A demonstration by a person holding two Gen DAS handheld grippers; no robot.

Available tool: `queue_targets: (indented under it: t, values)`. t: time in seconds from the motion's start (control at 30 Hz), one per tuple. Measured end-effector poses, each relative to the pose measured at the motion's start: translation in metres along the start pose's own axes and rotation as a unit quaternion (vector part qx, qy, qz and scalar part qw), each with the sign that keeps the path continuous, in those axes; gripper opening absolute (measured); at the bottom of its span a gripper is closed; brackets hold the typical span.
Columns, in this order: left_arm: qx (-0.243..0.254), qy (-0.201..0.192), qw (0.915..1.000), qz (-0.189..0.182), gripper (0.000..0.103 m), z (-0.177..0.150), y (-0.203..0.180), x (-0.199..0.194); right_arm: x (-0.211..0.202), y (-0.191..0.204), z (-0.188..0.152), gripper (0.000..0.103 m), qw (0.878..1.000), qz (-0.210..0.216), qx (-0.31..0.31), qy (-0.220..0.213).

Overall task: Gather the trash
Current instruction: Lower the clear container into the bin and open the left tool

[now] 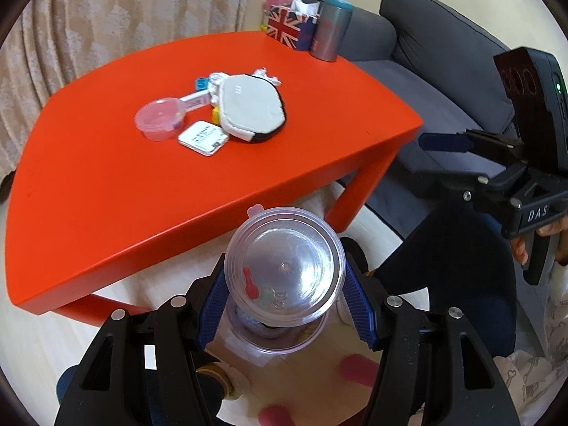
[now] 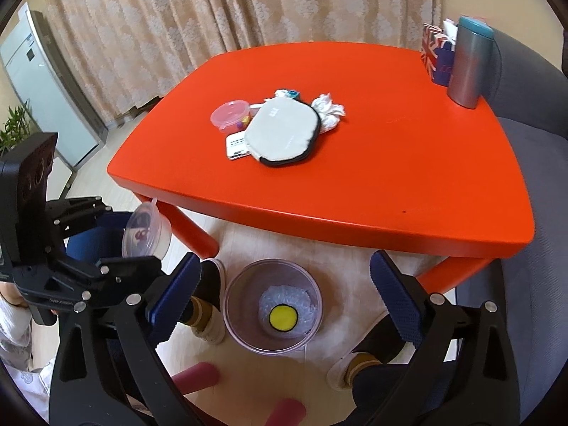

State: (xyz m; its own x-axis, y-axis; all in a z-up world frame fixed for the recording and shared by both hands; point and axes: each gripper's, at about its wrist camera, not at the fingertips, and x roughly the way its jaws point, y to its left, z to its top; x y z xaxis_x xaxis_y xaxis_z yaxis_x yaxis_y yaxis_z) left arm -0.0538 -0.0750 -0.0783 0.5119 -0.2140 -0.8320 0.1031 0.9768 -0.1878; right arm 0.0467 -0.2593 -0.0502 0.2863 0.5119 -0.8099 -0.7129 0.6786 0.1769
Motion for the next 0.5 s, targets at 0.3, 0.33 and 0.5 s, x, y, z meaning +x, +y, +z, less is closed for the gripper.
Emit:
queue_targets:
  t: [0.3,0.33,0.5]
  values:
    - [0.0,-0.007,0.9999,-0.014,0.09,0.005,-0.006,0.008,-0.007,-0.013,0.0,0.095,1.0,-0.009,0.011,-0.006]
    - [-0.002,-0.006,0.9999,-0.013,0.092,0.006,-0.006,0.01,-0.007,-0.014,0.0,0.095,1.0,-0.01,0.013,-0.006]
    - [-0.009,-0.011,0.9999,-0.005,0.095,0.007,-0.002,0.009,-0.007,-0.015,-0.001,0.096,1.0,-0.011,0.013,-0.006]
